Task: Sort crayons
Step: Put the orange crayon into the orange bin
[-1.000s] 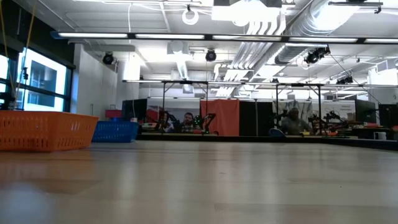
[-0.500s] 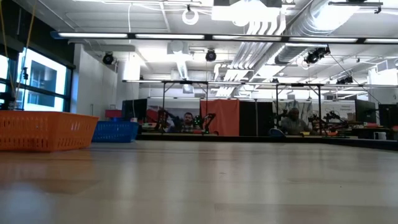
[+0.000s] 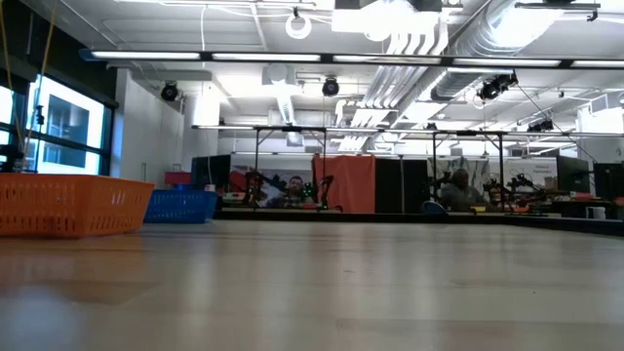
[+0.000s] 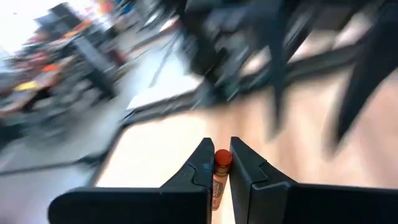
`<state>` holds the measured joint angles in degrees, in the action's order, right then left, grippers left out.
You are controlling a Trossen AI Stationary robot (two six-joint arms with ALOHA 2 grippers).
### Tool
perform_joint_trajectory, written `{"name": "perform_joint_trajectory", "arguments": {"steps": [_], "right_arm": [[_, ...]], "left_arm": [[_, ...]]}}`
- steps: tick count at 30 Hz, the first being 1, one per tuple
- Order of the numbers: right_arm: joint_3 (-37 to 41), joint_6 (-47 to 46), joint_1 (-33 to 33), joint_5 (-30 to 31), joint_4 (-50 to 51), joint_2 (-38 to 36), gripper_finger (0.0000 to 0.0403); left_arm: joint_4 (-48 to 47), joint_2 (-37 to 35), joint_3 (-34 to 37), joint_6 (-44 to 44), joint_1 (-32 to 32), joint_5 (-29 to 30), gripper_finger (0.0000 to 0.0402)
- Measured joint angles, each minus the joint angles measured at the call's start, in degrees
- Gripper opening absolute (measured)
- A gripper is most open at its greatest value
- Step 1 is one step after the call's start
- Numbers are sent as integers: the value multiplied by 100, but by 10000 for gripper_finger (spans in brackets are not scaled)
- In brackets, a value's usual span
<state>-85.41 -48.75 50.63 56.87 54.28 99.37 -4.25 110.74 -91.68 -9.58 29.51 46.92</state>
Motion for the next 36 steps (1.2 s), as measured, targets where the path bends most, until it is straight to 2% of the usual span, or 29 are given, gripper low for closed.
{"name": "perform_joint_trajectory", "arguments": {"steps": [3, 6, 12, 15, 17, 21, 23, 29, 36], "right_arm": [[-2, -280, 0, -297, 190, 0, 140], [-2, -680, 2, -598, 456, 0, 140], [-2, -1160, 2, -786, 828, 0, 140], [-2, -1167, 2, -784, 869, 0, 140], [-2, -1167, 2, -784, 880, 0, 140], [-2, -1141, 2, -781, 920, 0, 140], [-2, -1141, 4, -781, 951, 0, 140], [-4, -1143, 11, -751, 1017, -4, 140], [-2, -1132, 10, -751, 1032, -4, 140]], "left_arm": [[-1169, -55, 4, 89, 43, 912, 4], [-2685, -269, 2, 1051, 71, 1300, 4], [-6199, -688, 1, 4249, -6, 995, 5], [-7928, -787, -2, 5777, -34, 376, 5], [-8658, -799, 12, 6484, -31, -71, 5], [-8245, -1137, 396, 5993, 12, -1343, 5], [-8498, -1265, 586, 6211, -6, -1800, 5], [-8527, -1907, 1548, 6753, -6, -2358, 5], [-8405, -2858, 2802, 7659, -37, -2412, 5]]}}
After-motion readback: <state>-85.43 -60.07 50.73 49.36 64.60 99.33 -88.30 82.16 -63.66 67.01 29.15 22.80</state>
